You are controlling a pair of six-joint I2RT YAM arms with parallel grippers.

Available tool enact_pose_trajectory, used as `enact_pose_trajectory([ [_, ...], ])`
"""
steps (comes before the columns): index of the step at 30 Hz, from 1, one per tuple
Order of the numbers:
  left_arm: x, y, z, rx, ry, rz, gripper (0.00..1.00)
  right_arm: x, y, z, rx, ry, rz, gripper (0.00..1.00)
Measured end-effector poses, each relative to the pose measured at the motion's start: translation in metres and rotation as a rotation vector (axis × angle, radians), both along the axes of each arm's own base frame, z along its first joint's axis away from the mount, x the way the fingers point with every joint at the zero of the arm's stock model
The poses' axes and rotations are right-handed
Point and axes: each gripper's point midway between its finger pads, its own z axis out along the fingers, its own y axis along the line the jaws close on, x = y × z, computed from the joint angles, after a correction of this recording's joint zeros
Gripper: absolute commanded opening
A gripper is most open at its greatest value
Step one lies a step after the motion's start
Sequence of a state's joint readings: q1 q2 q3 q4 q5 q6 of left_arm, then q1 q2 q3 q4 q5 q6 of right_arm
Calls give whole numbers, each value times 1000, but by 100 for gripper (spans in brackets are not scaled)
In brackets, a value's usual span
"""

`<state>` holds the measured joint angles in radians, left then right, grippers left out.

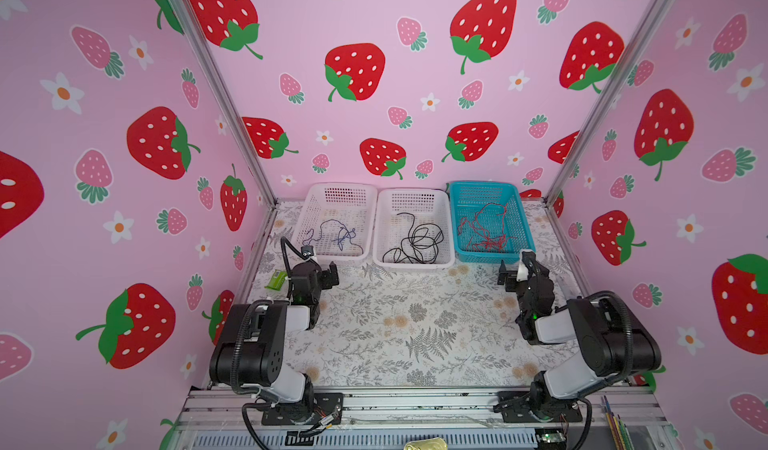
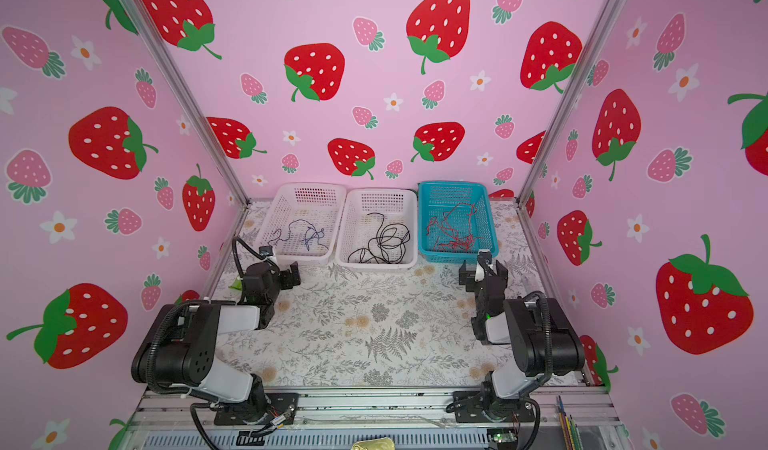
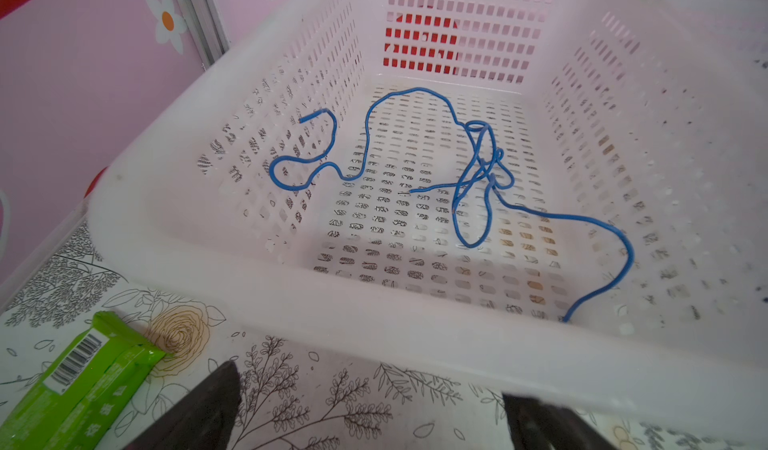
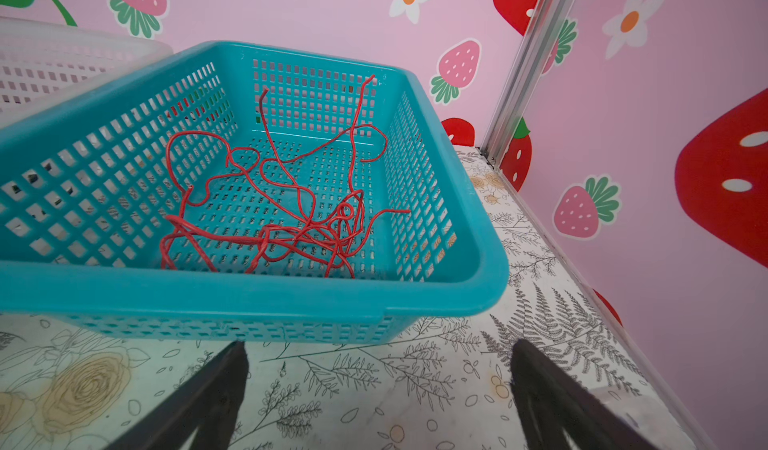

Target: Untangle the cables

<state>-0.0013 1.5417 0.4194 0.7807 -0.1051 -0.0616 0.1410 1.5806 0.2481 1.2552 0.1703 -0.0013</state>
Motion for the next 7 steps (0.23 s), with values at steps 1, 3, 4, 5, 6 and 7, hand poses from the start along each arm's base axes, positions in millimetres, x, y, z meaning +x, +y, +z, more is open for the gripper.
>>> enact_pose_trajectory([
  [1, 0, 0, 0, 1, 0, 0, 99, 0, 0, 0, 0, 0, 0, 99],
  [3, 0, 0, 0, 2, 0, -1, 99, 1, 0, 0, 0, 0, 0, 99],
  [4, 0, 0, 0, 2, 1, 0, 99, 1, 0, 1, 1, 0, 2, 99],
  [5, 0, 0, 0, 2, 0, -1, 99, 3, 0, 2, 3, -1, 5, 99],
  [6, 0, 0, 0, 2, 0, -1, 99, 4, -1, 2, 6, -2, 5, 99],
  [7, 0, 0, 0, 2, 0, -1, 99, 4, -3, 3, 8, -3, 2, 99],
])
